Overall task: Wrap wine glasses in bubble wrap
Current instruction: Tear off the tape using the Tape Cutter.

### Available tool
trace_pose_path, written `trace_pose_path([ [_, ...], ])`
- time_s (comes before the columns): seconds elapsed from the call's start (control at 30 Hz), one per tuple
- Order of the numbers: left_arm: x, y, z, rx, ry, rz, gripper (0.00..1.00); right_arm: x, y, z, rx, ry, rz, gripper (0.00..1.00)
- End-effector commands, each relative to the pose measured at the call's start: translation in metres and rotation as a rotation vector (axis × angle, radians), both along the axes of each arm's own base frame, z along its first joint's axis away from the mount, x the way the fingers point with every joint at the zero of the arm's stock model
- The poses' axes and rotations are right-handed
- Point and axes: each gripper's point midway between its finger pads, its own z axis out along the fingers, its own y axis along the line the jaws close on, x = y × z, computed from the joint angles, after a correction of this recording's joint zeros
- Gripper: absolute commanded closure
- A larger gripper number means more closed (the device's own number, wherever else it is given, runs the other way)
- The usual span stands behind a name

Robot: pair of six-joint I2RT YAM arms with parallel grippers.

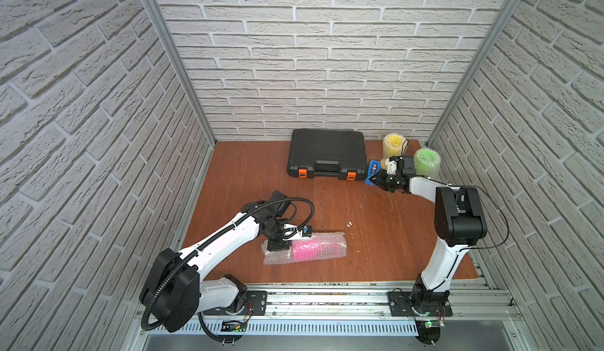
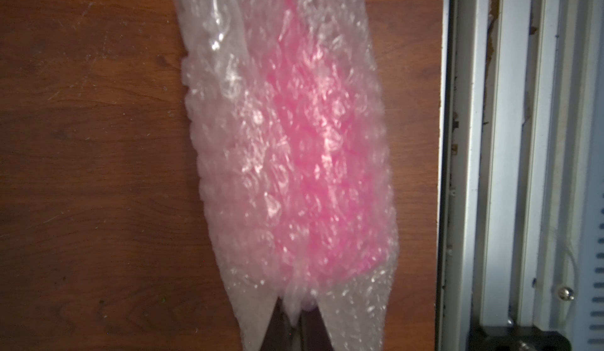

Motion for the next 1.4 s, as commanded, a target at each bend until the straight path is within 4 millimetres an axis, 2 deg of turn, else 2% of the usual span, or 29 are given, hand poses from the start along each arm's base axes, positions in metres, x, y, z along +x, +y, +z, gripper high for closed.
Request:
trace_pose_path([
  [0.0, -0.007, 0.002, -0.002, 0.008, 0.037, -0.012, 0.93, 0.008, -0.001, 0.004, -0.001, -0.022, 0.002, 0.75],
  [0.17, -0.006, 0.002, -0.001, 0.006, 0.033, -0.013, 0.93, 0.006, -0.002, -0.004, -0.009, 0.011, 0.006, 0.75],
  [0.27, -0.007, 0.002, -0.001, 0.008, 0.035, -0.014, 0.93, 0.004, -0.004, -0.008, -0.021, 0.035, -0.003, 0.7],
  [0.33, -0.007, 0.002, -0.001, 0.006, 0.033, -0.012, 0.93, 0.004, -0.004, -0.007, -0.024, 0.033, -0.002, 0.7],
  [0.47, -0.006, 0.002, -0.001, 0.007, 0.035, -0.013, 0.93, 0.004, -0.004, -0.011, -0.022, 0.047, 0.005, 0.75],
  [0.7, -0.007, 0.002, 0.0, 0.007, 0.033, -0.013, 0.93, 0.012, 0.002, -0.003, 0.019, 0.013, 0.016, 0.77],
  [0.8, -0.007, 0.002, 0.0, 0.005, 0.032, -0.013, 0.93, 0.015, 0.004, 0.0, 0.027, 0.007, 0.017, 0.82],
  [0.97, -0.007, 0.003, 0.0, 0.006, 0.03, -0.013, 0.93, 0.01, 0.003, 0.0, 0.024, 0.025, 0.019, 0.97],
  [1.1, -0.007, 0.003, 0.0, 0.006, 0.029, -0.012, 0.93, 0.004, 0.009, 0.0, 0.034, 0.067, 0.033, 0.97],
  [1.17, -0.007, 0.003, -0.001, 0.008, 0.029, -0.013, 0.93, -0.003, 0.009, -0.005, 0.018, 0.127, 0.031, 0.97],
  [1.23, -0.007, 0.003, -0.001, 0.008, 0.03, -0.012, 0.93, -0.016, 0.005, -0.024, -0.026, 0.243, 0.022, 0.97],
  [1.37, -0.007, 0.003, -0.001, 0.008, 0.03, -0.012, 0.93, -0.042, -0.004, -0.05, -0.134, 0.439, 0.001, 0.97],
])
